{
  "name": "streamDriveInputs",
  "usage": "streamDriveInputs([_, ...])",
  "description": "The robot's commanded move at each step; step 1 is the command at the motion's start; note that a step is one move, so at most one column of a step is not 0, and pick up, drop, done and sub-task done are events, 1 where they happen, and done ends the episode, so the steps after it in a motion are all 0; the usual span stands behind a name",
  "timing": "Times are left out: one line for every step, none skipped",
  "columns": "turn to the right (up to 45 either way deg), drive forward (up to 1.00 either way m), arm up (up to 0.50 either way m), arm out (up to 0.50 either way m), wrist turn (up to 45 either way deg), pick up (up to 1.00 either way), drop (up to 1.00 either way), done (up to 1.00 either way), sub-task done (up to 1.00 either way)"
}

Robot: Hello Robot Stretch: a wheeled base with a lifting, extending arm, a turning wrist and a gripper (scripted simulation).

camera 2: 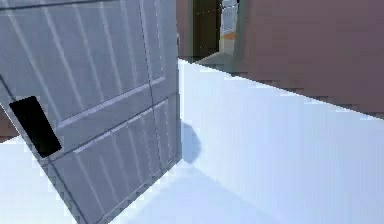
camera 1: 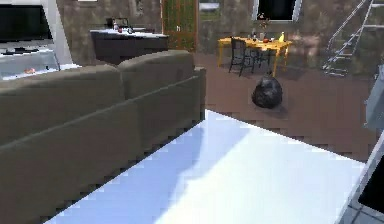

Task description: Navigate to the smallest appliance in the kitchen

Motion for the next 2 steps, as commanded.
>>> streamDriveInputs([0.0,0.65,0.00,0.00,0.0,0.00,0.00,0.00,0.00])
streamDriveInputs([36.0,0.00,0.00,0.00,0.0,0.00,0.00,0.00,0.00])
